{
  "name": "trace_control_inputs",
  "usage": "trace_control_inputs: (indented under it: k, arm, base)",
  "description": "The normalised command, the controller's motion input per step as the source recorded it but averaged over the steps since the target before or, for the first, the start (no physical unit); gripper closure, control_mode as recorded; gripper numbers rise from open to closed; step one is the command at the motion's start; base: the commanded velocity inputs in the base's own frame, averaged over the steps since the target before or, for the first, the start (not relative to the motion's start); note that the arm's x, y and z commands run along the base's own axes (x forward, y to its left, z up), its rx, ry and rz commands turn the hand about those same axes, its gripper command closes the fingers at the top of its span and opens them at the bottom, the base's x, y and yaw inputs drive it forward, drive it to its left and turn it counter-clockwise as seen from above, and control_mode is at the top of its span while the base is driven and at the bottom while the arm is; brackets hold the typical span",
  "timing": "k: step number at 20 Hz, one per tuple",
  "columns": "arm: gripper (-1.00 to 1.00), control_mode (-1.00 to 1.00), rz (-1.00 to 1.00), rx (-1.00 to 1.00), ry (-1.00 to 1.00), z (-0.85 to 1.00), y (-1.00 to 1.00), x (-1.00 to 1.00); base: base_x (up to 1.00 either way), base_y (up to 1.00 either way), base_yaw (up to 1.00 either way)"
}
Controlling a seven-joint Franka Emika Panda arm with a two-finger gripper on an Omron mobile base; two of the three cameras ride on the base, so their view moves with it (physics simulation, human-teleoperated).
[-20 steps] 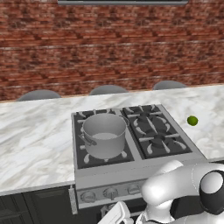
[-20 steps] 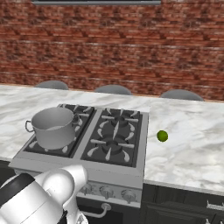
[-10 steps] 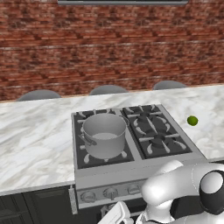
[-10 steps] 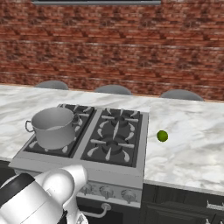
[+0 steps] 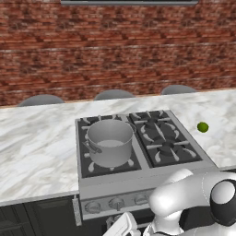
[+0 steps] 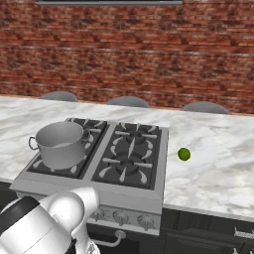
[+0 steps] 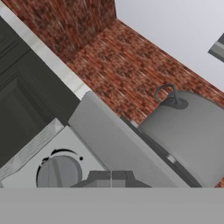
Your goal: Turn on the burner for the pot on the stove. Wait thirty seconds for the pot to heat up. Then add the lime to the pot.
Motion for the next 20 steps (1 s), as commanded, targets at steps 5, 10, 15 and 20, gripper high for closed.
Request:
trace_control_inputs:
  k: [5, 10, 15, 20]
  arm:
    - [1.00, -1.00, 0.00, 0.00, 0.00, 0.00, 0.00, 0.00]
    - [1.00, -1.00, 0.00, 0.00, 0.00, 0.00, 0.00, 0.00]
    - [1.00, -1.00, 0.00, 0.00, 0.00, 0.00, 0.00, 0.00]
    - [1.00, -1.00, 0.00, 0.00, 0.00, 0.00, 0.00, 0.00]
  base:
    - [0.00, 0.00, 0.00]
    - [0.00, 0.00, 0.00]
    - [0.00, 0.00, 0.00]
    - [0.00, 0.00, 0.00]
